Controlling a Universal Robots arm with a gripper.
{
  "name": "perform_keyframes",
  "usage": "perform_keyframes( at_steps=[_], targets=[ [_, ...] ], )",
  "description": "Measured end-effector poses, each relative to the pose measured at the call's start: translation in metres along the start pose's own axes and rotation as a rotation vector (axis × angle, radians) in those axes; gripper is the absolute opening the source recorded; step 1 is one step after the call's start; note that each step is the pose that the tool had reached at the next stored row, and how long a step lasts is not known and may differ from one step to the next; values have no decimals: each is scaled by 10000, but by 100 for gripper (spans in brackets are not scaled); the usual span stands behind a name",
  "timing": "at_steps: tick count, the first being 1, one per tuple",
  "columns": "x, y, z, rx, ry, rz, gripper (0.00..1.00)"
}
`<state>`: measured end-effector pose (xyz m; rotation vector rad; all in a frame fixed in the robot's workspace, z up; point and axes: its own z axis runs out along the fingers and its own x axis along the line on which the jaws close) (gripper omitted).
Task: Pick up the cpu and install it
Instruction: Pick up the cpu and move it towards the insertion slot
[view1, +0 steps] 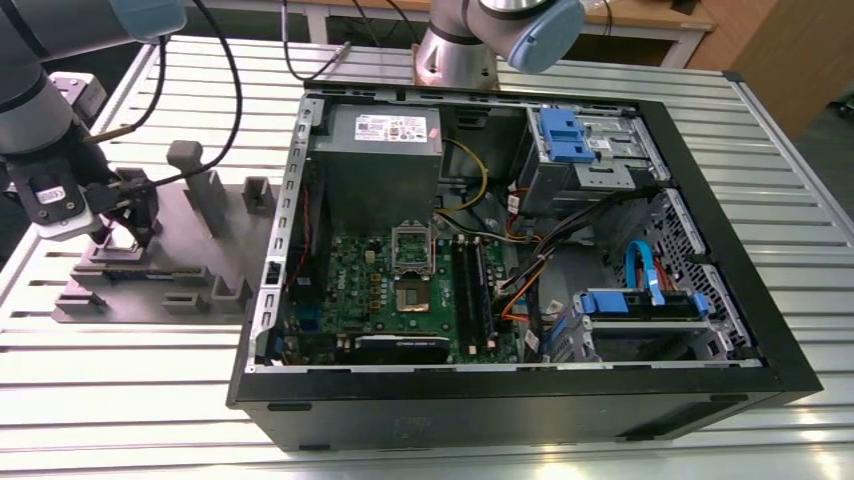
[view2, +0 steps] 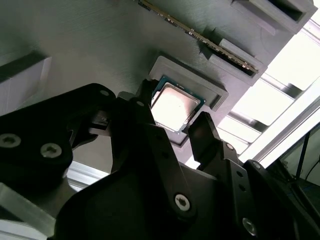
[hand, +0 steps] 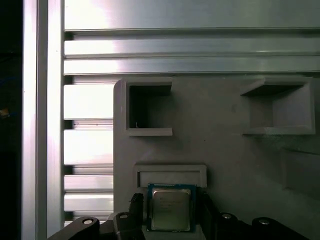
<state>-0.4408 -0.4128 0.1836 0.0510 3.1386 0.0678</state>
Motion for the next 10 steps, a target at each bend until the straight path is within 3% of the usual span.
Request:
perform_keyframes(
  at_steps=[10],
  targets=[
    [14,-1,19,0,-45,-2,56]
  ],
)
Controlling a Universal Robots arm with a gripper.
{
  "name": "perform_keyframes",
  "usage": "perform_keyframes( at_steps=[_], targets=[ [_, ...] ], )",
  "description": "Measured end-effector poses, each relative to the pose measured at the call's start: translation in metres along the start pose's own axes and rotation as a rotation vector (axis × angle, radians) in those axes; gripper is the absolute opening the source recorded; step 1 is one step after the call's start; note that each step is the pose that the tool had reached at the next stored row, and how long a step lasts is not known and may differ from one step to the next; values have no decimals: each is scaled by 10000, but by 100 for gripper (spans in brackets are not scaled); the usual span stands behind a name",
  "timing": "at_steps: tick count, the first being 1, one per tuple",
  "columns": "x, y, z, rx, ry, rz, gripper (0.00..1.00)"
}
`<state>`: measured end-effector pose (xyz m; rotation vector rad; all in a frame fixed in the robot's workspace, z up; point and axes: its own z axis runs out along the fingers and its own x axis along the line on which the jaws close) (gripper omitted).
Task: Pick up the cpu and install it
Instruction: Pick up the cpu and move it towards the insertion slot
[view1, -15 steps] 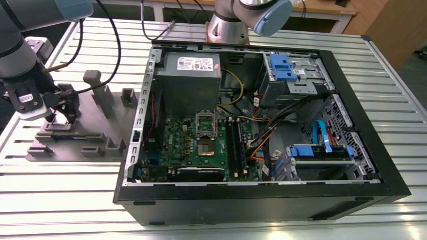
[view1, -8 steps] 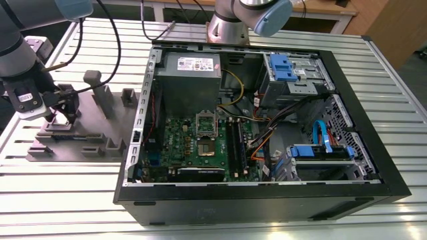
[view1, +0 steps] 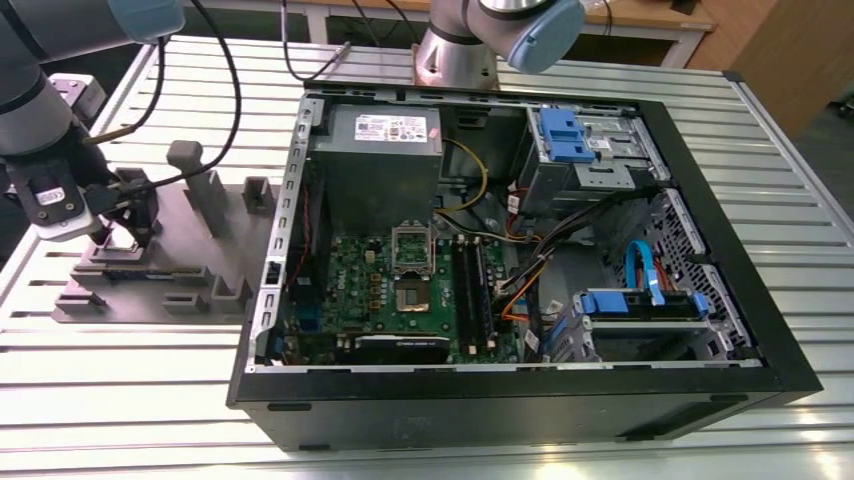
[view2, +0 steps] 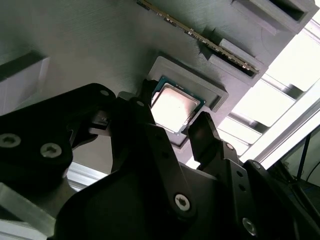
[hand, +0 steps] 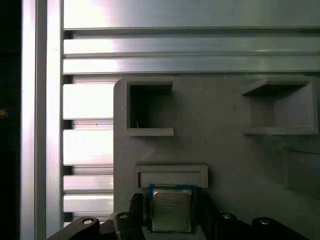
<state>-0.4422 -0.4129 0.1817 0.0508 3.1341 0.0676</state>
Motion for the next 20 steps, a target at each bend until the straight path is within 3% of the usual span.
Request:
perform_keyframes(
  at_steps=[5,6,11,20],
  targets=[
    [0,0,1,0,-1,0,55],
    [0,0,1,0,-1,0,48],
    [-3,1,-5,-1,-1,0,47],
    [-3,4,-96,-1,-2,0,47]
  ],
)
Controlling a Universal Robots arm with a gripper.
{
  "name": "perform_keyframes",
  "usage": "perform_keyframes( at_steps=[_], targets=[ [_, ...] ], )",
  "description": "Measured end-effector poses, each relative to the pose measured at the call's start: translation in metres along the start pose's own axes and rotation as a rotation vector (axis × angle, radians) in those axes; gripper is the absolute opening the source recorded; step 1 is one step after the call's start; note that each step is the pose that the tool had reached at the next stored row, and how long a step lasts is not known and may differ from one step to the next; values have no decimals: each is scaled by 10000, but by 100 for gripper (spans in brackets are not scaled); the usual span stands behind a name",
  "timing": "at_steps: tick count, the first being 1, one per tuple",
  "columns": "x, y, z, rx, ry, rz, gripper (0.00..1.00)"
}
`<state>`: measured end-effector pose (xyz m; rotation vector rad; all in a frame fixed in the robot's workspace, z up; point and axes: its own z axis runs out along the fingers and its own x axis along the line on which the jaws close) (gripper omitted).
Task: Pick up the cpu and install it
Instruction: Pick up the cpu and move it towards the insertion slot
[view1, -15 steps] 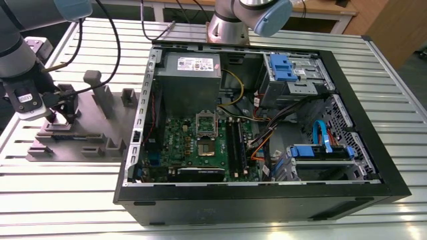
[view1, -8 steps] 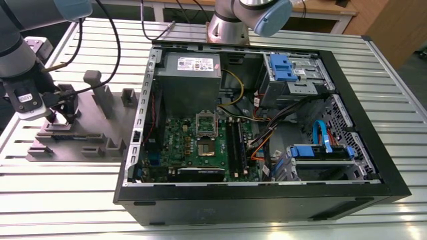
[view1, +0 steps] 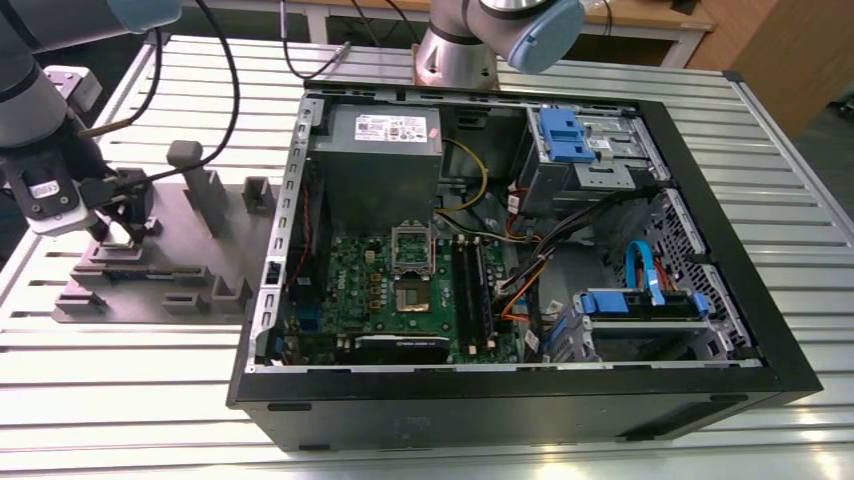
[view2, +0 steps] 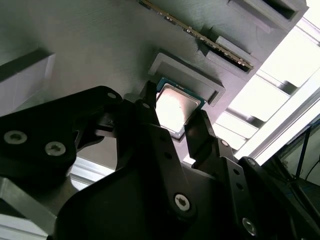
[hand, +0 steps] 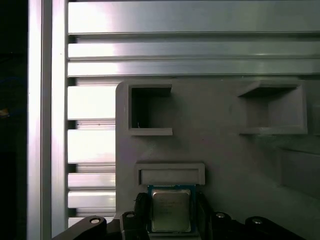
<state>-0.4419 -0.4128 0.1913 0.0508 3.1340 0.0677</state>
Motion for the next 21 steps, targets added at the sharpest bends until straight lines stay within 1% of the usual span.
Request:
perform_keyframes(
  at_steps=[6,14,21],
  targets=[
    [0,0,-9,0,0,0,47],
    [0,1,-39,0,0,0,47],
    [0,2,-46,0,0,0,47]
  ],
)
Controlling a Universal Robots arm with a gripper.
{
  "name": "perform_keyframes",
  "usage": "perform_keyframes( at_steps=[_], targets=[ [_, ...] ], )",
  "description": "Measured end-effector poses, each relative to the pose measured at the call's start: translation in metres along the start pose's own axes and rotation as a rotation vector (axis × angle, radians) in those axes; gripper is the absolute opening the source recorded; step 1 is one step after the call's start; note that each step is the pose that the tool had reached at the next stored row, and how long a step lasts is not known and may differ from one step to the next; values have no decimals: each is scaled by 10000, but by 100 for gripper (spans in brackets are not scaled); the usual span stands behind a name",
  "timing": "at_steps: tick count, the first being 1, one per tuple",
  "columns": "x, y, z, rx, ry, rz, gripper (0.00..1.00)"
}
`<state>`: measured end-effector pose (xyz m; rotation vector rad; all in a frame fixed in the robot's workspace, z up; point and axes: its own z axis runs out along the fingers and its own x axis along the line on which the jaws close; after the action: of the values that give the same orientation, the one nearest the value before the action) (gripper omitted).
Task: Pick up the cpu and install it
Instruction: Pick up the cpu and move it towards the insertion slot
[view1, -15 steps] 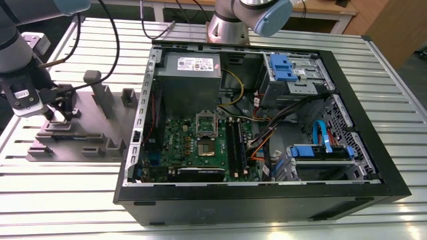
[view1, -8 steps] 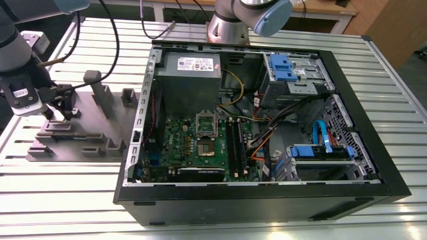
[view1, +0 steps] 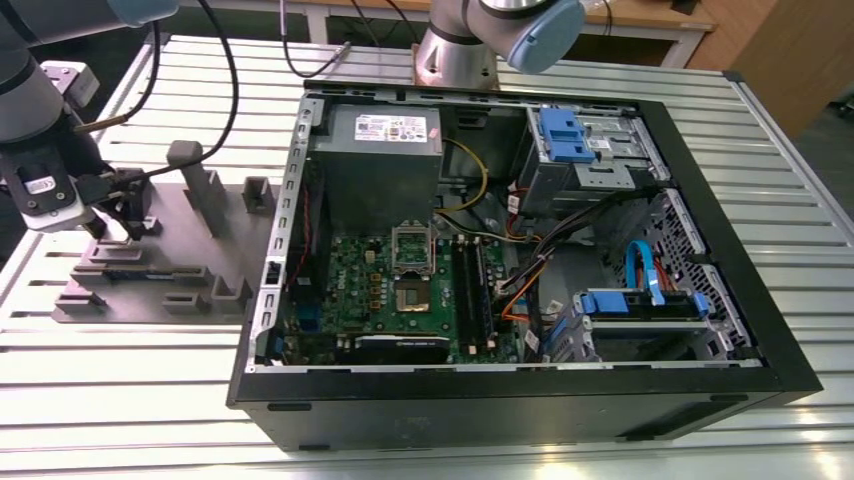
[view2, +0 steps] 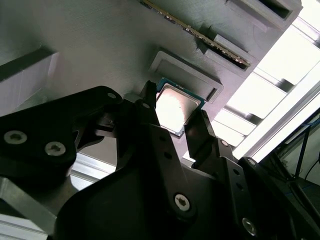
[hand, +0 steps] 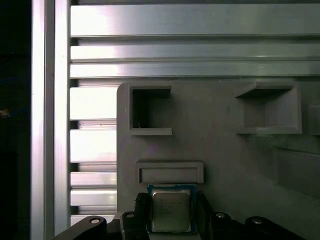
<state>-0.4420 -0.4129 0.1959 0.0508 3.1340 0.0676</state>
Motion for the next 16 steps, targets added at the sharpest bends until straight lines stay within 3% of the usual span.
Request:
perform_keyframes(
  at_steps=[16],
  targets=[
    [0,0,-4,1,-1,0,47]
  ],
)
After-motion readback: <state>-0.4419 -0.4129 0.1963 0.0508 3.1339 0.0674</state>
